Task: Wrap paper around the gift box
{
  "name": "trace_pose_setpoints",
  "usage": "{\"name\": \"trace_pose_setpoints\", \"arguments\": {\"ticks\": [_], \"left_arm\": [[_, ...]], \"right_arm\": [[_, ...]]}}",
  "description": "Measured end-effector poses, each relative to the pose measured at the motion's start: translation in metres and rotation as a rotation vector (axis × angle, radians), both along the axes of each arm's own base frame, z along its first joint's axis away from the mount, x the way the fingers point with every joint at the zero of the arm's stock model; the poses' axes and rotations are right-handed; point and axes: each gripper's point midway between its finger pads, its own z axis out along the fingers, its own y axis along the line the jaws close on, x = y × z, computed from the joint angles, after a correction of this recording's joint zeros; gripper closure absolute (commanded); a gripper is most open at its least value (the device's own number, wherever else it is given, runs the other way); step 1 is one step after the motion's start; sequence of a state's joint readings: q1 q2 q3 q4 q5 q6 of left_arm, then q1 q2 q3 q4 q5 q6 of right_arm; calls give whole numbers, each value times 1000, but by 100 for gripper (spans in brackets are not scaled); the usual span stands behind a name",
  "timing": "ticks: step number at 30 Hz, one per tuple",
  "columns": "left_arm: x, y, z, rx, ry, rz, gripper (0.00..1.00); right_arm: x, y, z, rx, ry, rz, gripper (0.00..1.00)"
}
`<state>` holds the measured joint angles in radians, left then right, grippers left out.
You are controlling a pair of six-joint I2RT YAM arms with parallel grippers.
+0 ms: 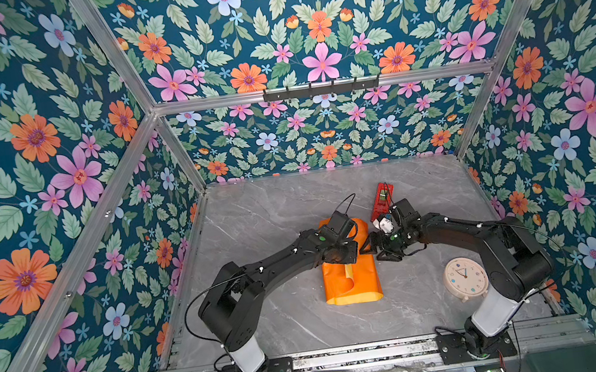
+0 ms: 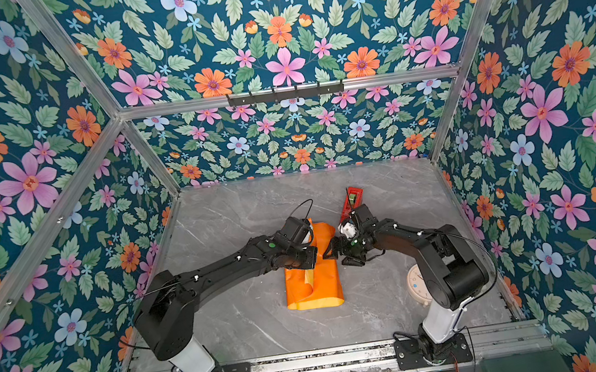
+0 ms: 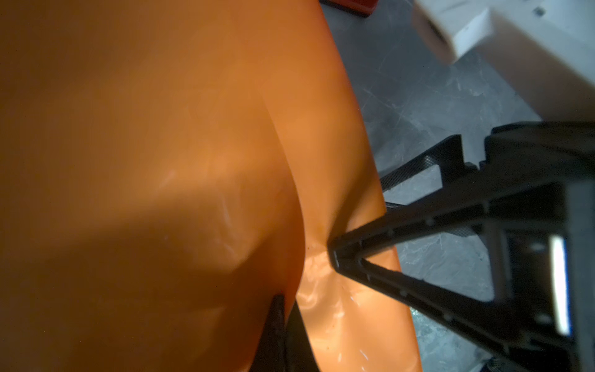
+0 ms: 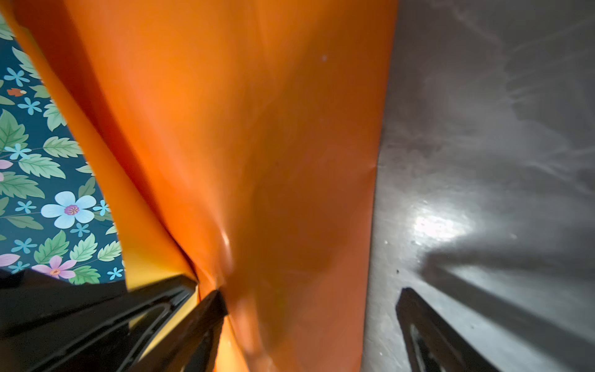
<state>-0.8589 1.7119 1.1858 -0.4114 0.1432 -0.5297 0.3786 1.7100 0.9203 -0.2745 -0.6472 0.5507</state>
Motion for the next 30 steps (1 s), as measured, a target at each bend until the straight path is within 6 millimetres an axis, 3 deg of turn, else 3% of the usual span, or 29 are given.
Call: {"name": "trace_pose_setpoints", "arguments": {"ticks": [7,24,30], "left_arm": [[2,-6,-3,-33,4,0,100],[-1,5,-13,-70,-36,-6,100],[0,7,-13,-75,-41,-4,100]], "right_arm": [[1,0,1,-5,2,0,16],[8,-2,14,-65,15,-8,14],[22,-10,27,-72,-24,-47,13]]}}
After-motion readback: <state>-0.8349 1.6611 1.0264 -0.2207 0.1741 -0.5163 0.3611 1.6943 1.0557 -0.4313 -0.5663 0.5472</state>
